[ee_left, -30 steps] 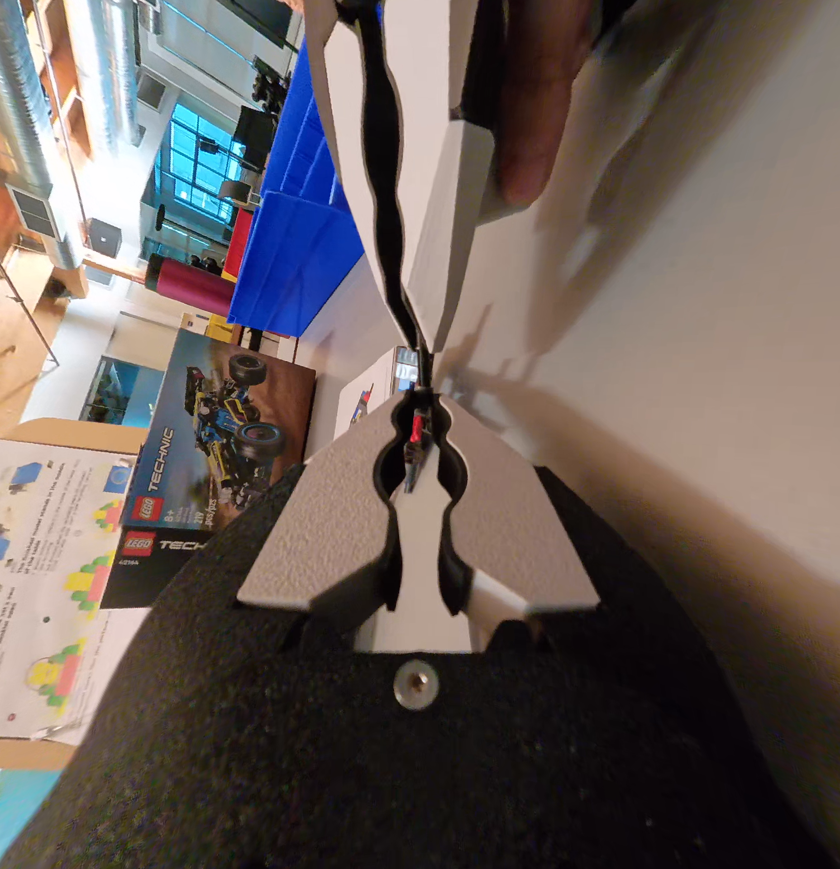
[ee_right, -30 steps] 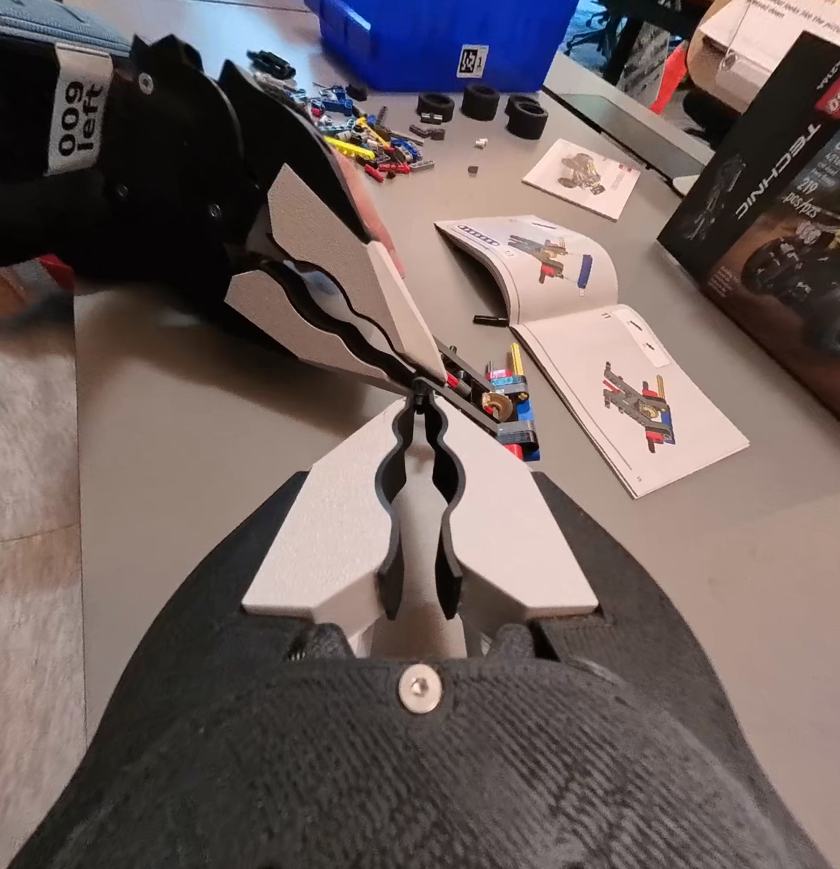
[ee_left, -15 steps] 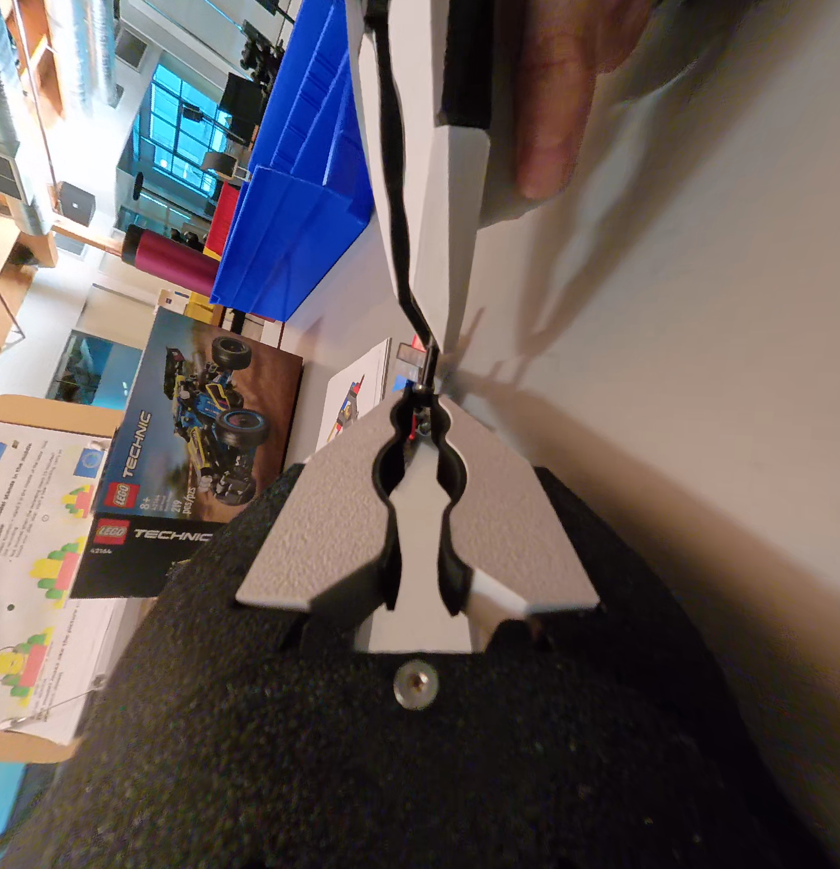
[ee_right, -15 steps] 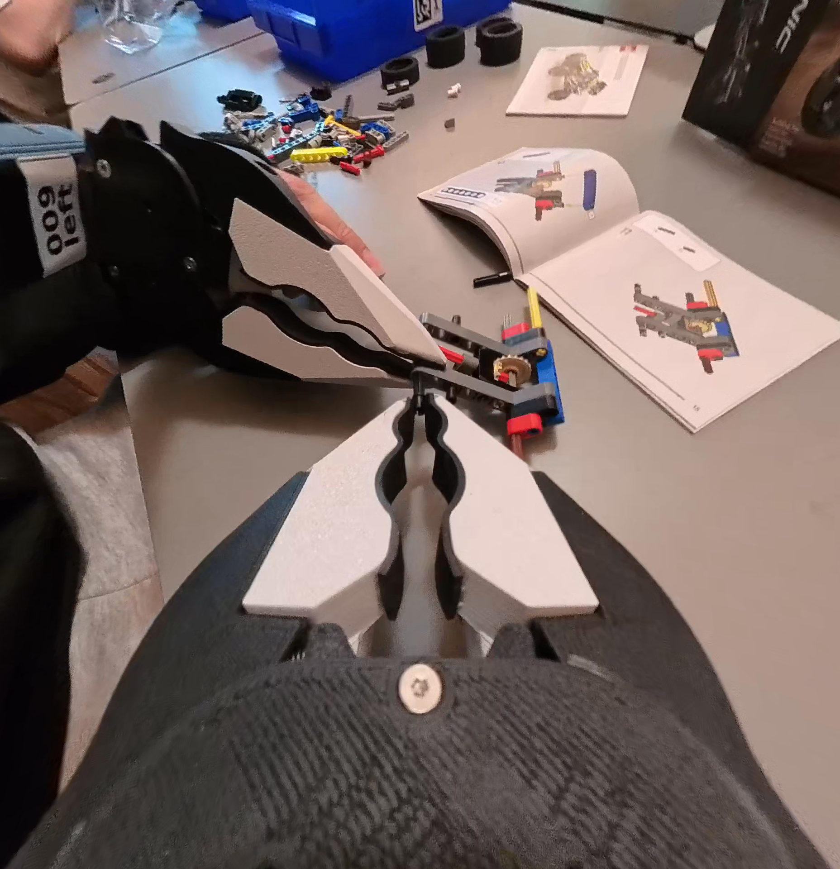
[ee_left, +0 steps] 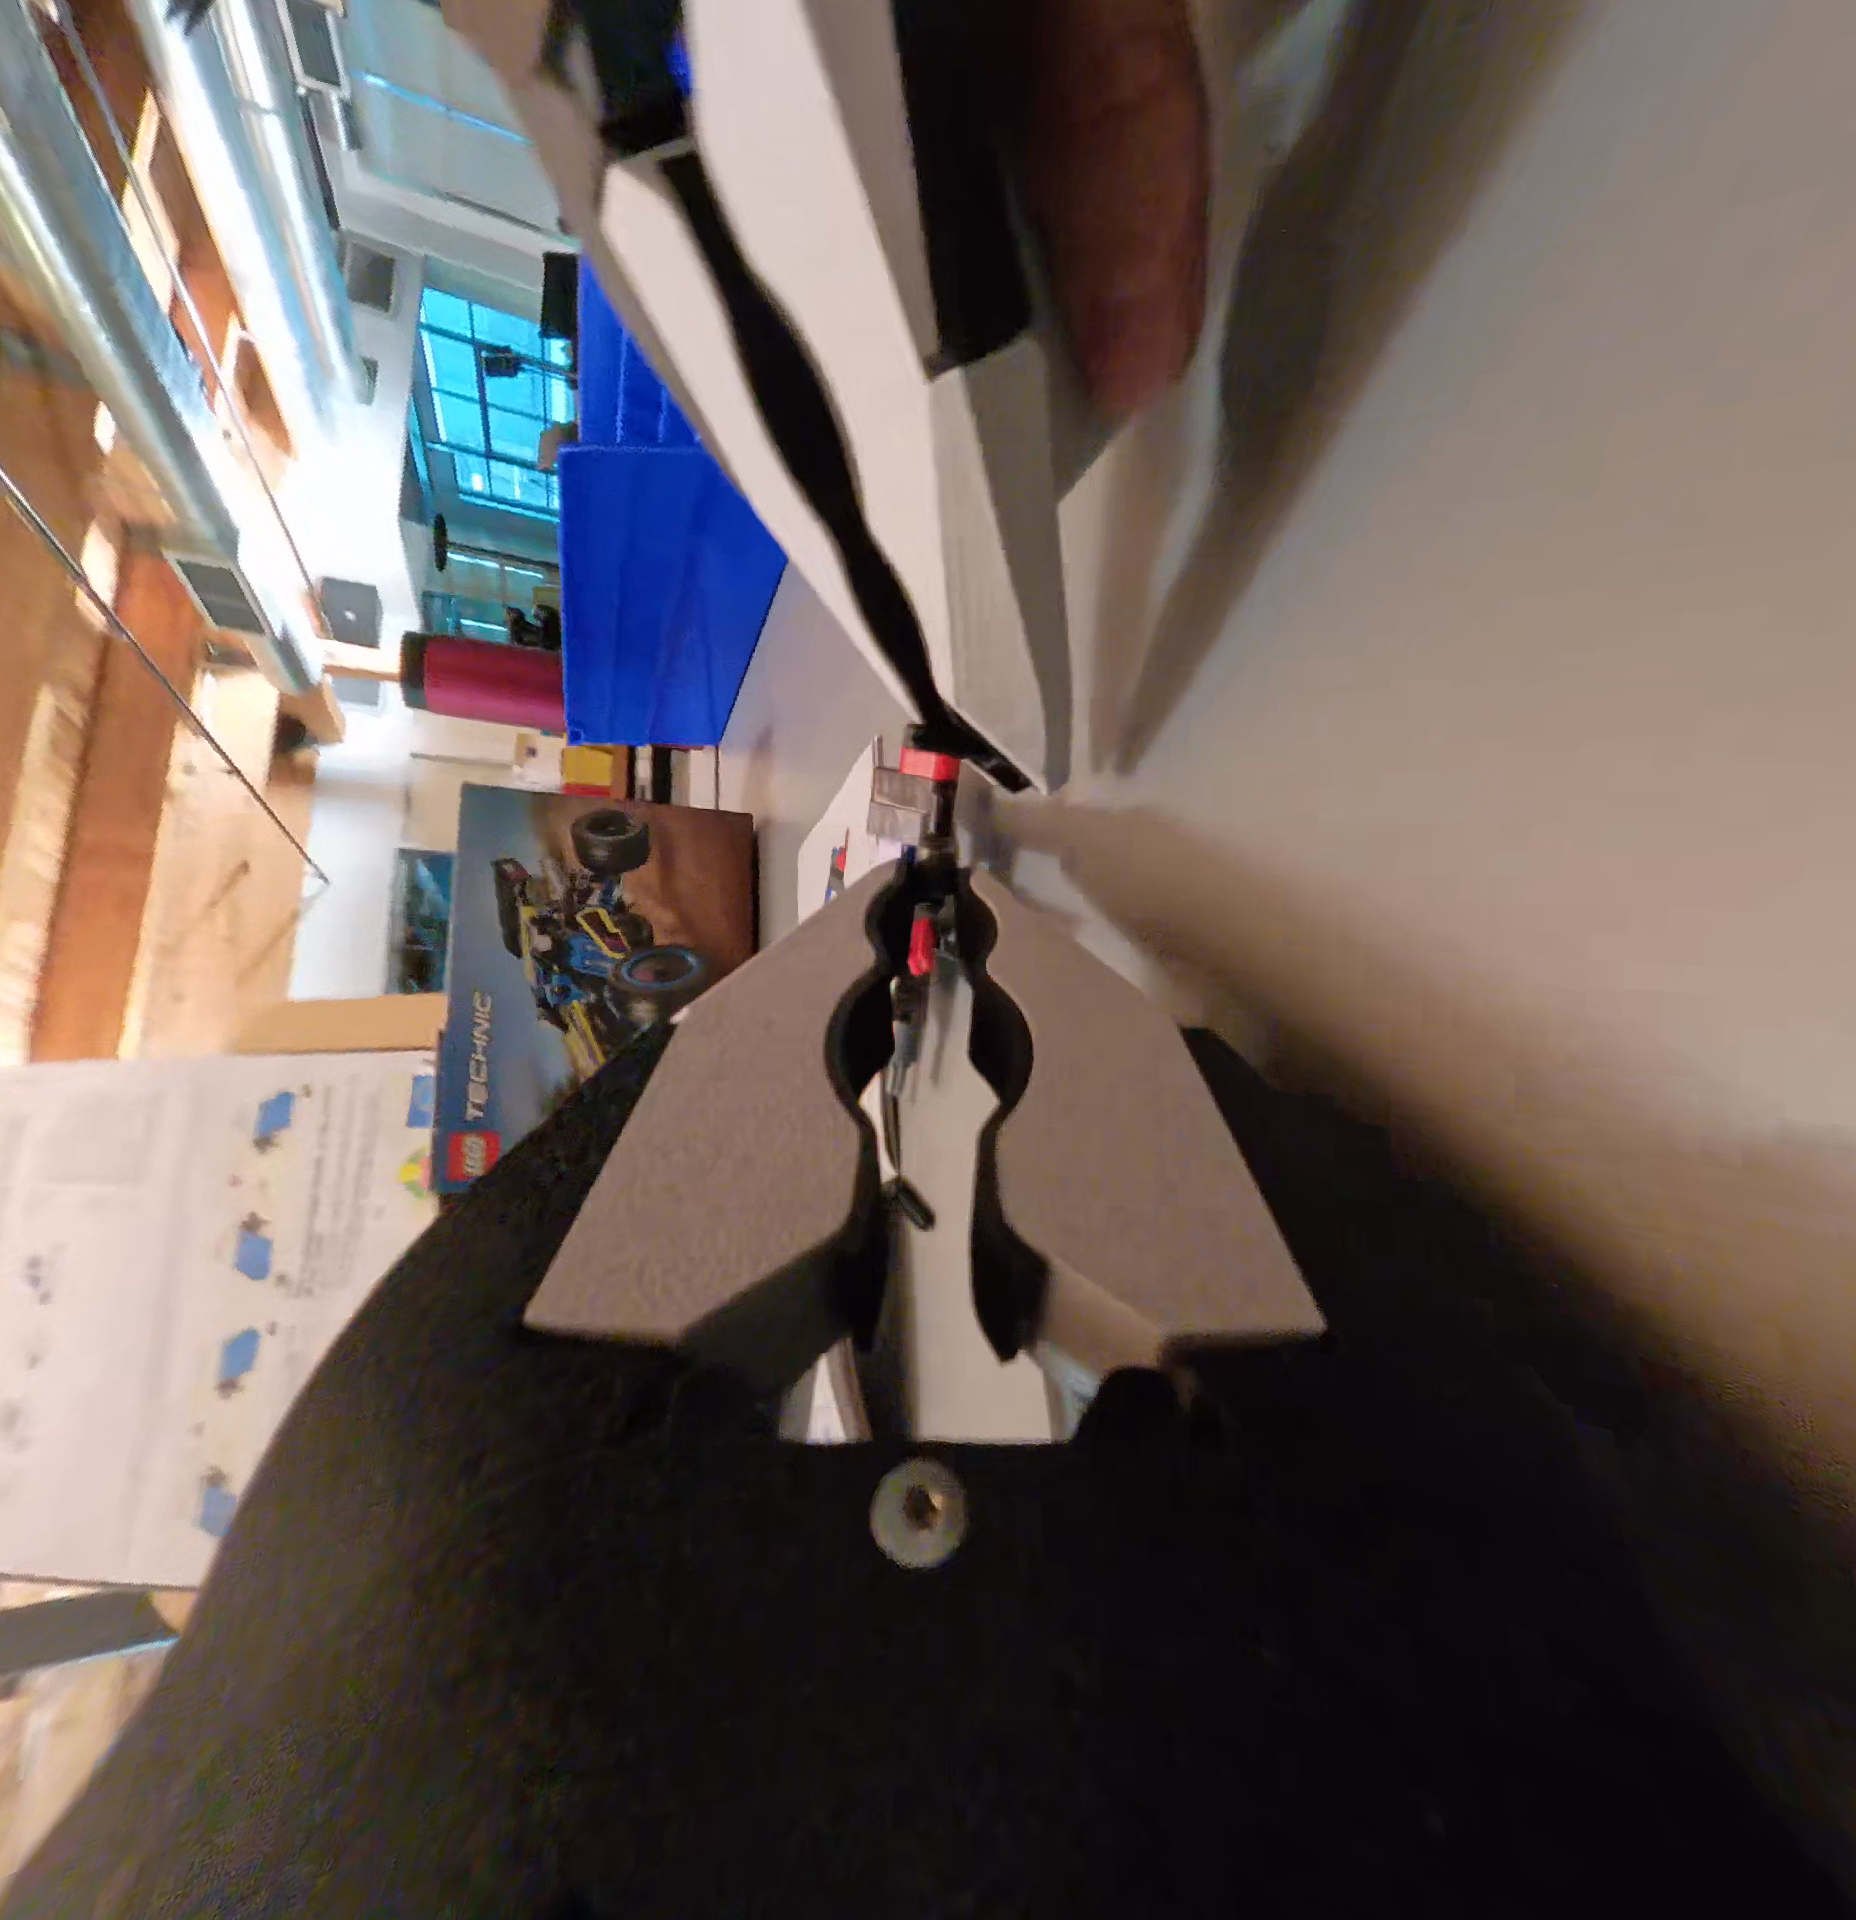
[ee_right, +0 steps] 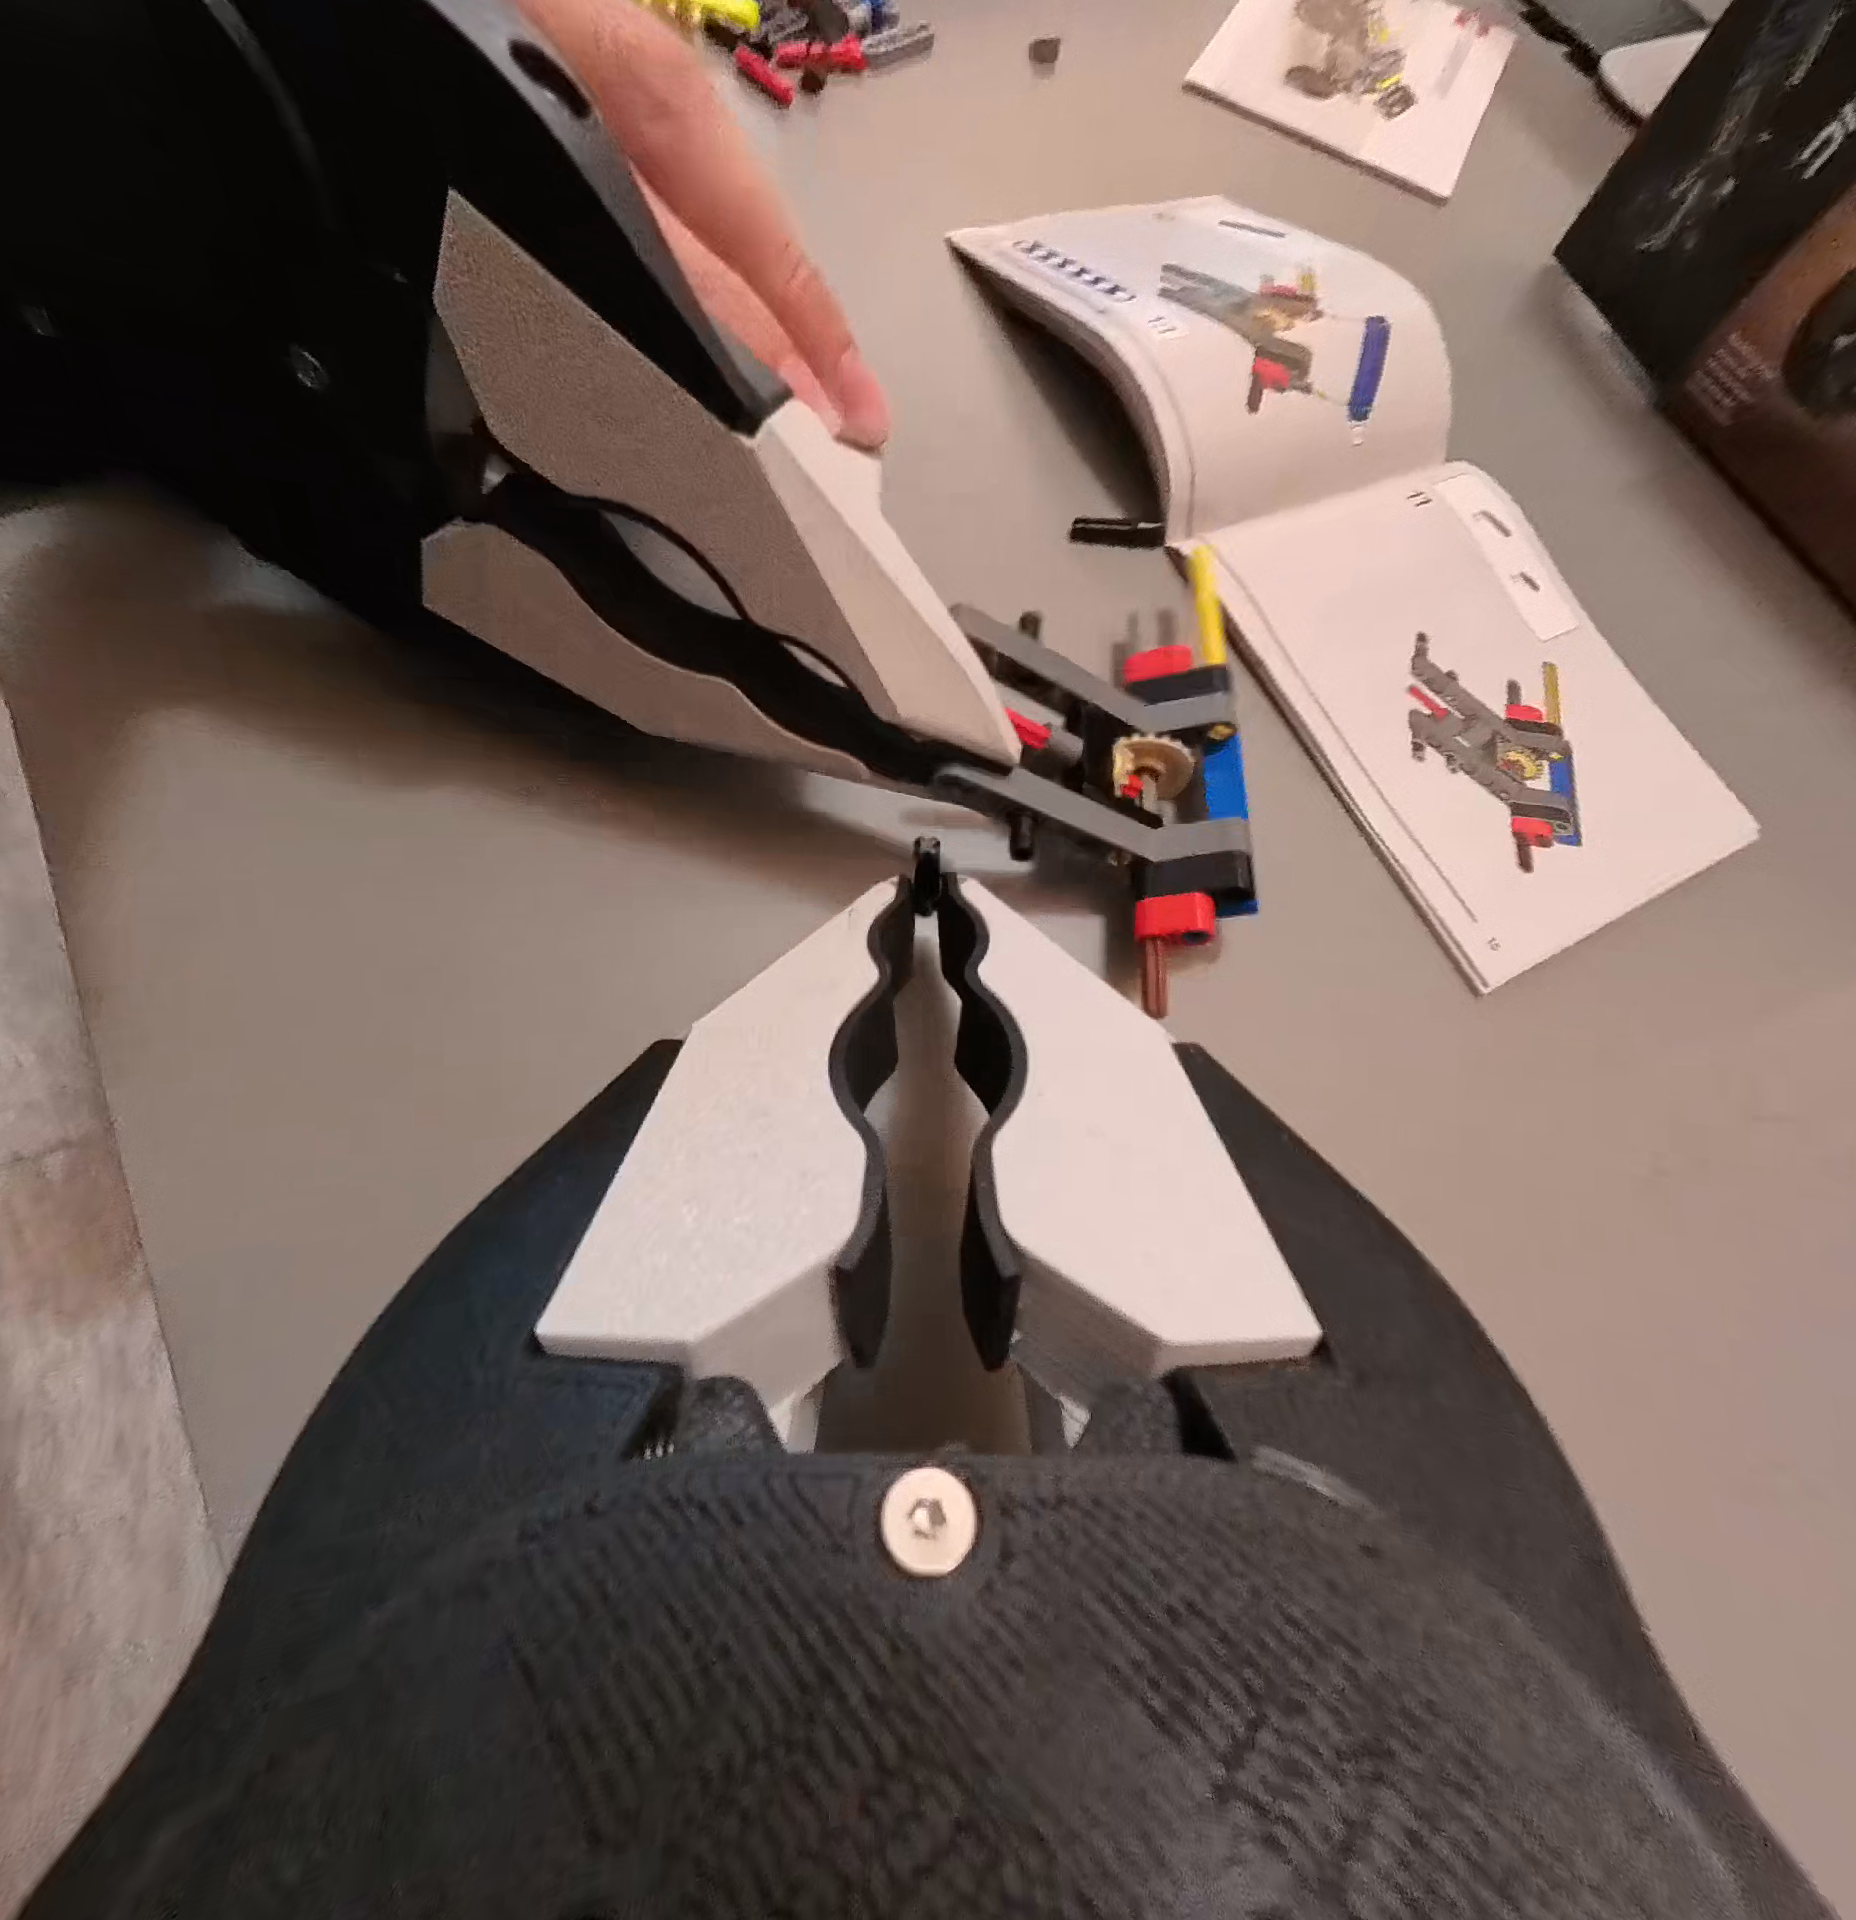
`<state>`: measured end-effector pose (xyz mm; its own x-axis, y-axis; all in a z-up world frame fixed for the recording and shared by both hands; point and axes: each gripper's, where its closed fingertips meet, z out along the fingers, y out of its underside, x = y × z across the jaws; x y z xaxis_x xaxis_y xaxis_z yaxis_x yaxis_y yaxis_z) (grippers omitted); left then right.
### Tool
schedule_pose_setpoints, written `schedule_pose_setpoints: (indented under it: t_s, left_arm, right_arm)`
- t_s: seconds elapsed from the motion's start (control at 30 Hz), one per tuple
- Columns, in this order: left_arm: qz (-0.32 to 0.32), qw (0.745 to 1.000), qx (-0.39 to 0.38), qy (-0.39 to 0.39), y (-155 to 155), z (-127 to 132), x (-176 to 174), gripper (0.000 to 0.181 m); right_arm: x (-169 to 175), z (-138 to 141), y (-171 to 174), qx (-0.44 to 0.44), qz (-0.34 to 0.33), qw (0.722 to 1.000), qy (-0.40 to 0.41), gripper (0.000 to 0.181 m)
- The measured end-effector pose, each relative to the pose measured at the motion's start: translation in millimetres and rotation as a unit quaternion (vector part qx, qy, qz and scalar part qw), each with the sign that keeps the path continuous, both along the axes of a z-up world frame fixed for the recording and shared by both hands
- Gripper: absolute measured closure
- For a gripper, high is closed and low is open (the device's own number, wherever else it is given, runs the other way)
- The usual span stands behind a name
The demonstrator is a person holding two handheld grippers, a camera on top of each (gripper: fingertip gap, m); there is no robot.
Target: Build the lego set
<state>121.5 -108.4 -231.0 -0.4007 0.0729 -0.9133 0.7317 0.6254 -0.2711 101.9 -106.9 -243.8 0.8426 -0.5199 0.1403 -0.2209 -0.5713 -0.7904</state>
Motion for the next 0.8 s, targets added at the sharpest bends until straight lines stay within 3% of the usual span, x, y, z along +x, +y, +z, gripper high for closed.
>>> schedule_pose_setpoints:
  t_s: [0.17, 0.33, 0.5, 0.6, 0.8]
  left_arm:
    - [-0.009, 0.997, 0.045, -0.062, 0, -8, -2, 0.175]
    - [-0.03, 0.999, -0.016, 0.026, -1, 0, -13, 0.149]
    - [-0.077, 0.988, -0.089, 0.104, -4, 19, -36, 0.152]
    - [-0.081, 0.994, -0.036, 0.063, -7, 6, -40, 0.173]
    - [-0.078, 0.997, 0.021, -0.011, -8, -6, -38, 0.171]
  right_arm:
    - [-6, -11, 6, -0.032, 0.023, 0.999, 0.015, 0.178]
    - [-3, -11, 1, -0.034, 0.013, 0.999, 0.012, 0.178]
    - [-5, -11, 2, -0.054, 0.025, 0.998, -0.012, 0.178]
    - [-10, -11, 4, -0.06, 0.044, 0.997, -0.008, 0.178]
    - [-17, -11, 1, -0.075, 0.067, 0.995, 0.0, 0.178]
